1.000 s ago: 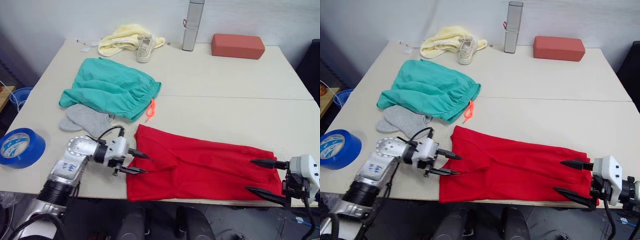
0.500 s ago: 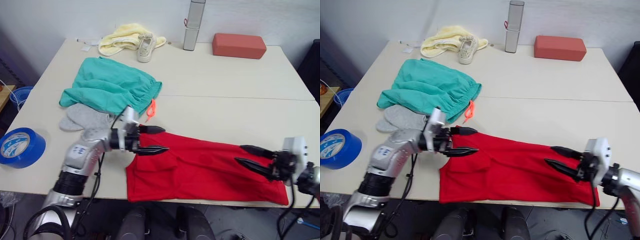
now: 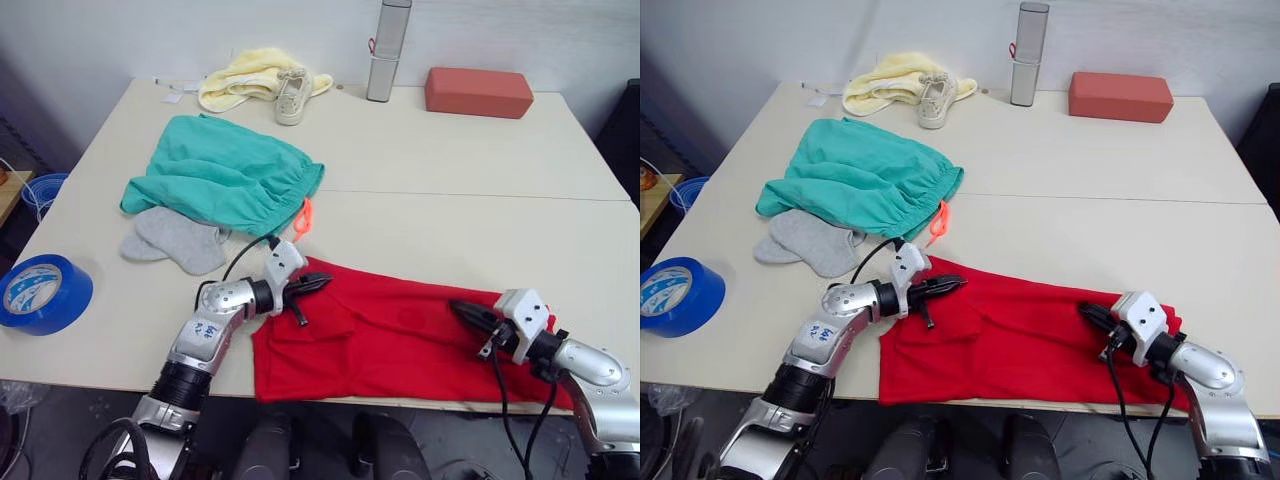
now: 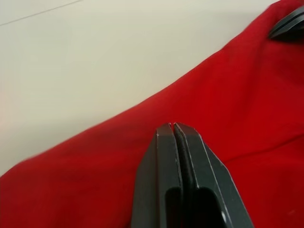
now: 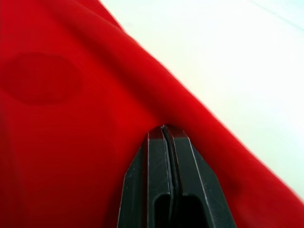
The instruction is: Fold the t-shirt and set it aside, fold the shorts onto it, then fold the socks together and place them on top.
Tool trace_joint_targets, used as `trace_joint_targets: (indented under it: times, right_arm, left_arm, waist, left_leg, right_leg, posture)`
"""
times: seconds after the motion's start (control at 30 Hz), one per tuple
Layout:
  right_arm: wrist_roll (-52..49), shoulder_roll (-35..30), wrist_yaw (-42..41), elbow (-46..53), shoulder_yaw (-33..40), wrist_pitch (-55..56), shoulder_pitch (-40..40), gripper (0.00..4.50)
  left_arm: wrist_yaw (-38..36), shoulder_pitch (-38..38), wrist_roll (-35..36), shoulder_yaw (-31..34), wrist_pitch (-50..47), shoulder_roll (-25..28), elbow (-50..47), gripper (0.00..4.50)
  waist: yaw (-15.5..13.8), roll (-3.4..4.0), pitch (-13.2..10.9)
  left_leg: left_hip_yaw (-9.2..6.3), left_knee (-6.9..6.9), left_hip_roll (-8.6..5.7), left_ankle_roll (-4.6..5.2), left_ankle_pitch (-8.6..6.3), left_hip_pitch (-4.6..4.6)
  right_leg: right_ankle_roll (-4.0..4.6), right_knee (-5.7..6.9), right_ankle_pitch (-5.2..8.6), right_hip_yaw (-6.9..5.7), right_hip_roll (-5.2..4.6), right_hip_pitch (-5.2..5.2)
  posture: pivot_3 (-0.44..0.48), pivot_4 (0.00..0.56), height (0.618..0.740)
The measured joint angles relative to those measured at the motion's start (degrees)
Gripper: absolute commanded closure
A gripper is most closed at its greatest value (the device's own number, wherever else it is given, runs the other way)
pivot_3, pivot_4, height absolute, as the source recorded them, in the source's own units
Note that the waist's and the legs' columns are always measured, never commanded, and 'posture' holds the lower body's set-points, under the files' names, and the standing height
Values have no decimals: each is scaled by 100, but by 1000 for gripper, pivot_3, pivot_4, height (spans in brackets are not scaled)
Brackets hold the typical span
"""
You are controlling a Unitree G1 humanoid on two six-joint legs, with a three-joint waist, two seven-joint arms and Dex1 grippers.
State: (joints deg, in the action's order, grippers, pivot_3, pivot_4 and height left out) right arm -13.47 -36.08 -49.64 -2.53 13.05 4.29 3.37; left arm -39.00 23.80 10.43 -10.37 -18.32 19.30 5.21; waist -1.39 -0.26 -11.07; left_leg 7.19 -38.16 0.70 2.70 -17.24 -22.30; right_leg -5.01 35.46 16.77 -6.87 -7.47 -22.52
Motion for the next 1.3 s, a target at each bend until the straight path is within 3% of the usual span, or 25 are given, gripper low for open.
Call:
trace_joint_targets:
  times: [0.4, 0.57, 0.67, 0.77, 0.93, 1.13, 1.3]
  right_arm:
    - [1, -585, 316, -1331, 775, 360, -34, 4500]
    - [-251, -592, -40, -2006, 1007, 1209, -181, 4500]
    - [-910, -499, -407, -1703, 1181, 1123, -229, 4500]
    - [-1508, -399, -662, -739, 1139, 607, -55, 4500]
    - [-1593, -370, -778, 485, 485, -60, 535, 4500]
    - [-1039, -195, -519, 431, 250, -28, 960, 4500]
    - [-955, -212, -480, -159, 652, 348, 1187, 4500]
  left_arm:
    - [103, -25, -57, 124, 32, 198, 49, 4475]
    - [183, -171, 136, 721, 877, 55, 470, 4475]
    - [-127, -183, 726, 1047, 946, -116, 322, 4475]
    - [-669, -255, 1135, 1004, 679, -14, -126, 4475]
    - [-1153, -644, 951, 456, 520, 341, -484, 4475]
    - [-644, -823, 416, 232, 320, 359, -503, 4475]
    - [-417, -895, 259, 277, 252, 516, -653, 4475]
  waist:
    - [24, -4, 10]
    - [61, 0, 8]
    - [59, 0, 7]
    - [55, 1, 8]
    - [28, 2, 9]
    - [-10, 2, 8]
    - [6, 2, 9]
  left_leg:
    - [3, 2, 3, -1, -1, 17]
    - [7, 4, 3, 0, -1, 11]
    - [4, 4, 3, 0, -1, 9]
    - [0, 6, 4, -2, -2, 10]
    - [2, 7, 3, -3, -6, 9]
    - [-1, 7, 1, -10, -16, 4]
    - [0, 9, 3, -25, -24, 11]
  right_leg:
    - [1, 2, 1, 5, 0, 10]
    - [1, 2, 1, 7, 0, 3]
    - [1, 0, 0, 4, -1, 4]
    - [1, -1, 1, 3, -1, 6]
    - [1, -5, 1, 4, -2, 5]
    - [0, -11, 0, 4, -7, 3]
    - [1, -10, 0, 6, -6, 6]
  posture:
    - [0, 150, 740]
    - [0, 150, 740]
    - [0, 150, 740]
    - [0, 150, 740]
    - [0, 150, 740]
    - [0, 150, 740]
    - [0, 150, 740]
